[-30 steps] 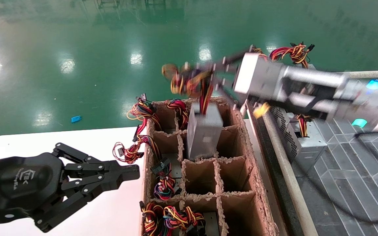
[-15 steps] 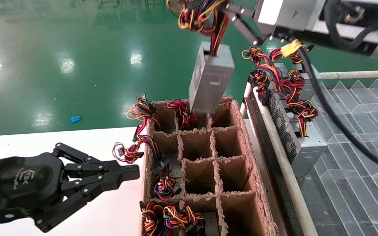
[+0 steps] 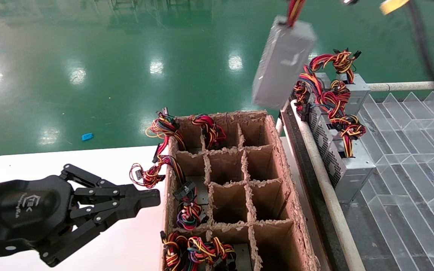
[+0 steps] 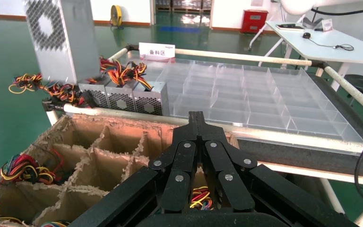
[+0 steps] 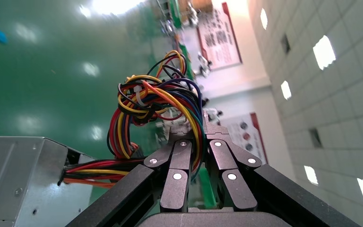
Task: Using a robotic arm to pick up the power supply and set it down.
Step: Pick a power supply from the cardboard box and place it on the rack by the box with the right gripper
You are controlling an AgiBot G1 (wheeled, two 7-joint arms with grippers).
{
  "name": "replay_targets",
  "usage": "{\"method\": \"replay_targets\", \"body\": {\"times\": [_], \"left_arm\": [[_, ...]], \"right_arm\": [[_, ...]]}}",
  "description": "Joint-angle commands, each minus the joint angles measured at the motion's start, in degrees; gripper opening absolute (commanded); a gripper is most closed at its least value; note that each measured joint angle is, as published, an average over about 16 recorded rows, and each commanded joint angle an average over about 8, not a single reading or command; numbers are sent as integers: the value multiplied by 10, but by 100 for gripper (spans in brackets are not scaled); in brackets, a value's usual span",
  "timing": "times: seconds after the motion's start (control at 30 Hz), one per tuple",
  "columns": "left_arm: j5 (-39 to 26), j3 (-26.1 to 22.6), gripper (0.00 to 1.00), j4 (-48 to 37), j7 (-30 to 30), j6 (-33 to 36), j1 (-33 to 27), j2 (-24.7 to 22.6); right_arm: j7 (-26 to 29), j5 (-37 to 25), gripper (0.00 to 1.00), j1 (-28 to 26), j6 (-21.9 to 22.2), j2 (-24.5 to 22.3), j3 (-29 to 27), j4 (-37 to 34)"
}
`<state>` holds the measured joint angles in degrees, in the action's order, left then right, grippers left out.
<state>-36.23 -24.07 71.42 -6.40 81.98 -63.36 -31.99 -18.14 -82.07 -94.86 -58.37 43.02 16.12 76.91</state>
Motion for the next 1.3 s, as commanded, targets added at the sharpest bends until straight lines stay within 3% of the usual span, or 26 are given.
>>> {"method": "replay_targets", "body": {"times": [0.03, 0.53, 0.93, 1.3], "left_arm": [[0, 0, 0, 0, 0, 0, 0, 0], [0, 0, 0, 0, 0, 0, 0, 0], [0, 0, 0, 0, 0, 0, 0, 0], [0, 0, 0, 0, 0, 0, 0, 0]], "right_arm": [[-1, 0, 0, -5, 2, -11, -7, 0], [20, -26, 0, 13, 20, -103, -41, -10], [40, -27, 0, 102, 48, -165, -65, -30], [34, -4, 0, 168, 65, -183, -83, -60]]}}
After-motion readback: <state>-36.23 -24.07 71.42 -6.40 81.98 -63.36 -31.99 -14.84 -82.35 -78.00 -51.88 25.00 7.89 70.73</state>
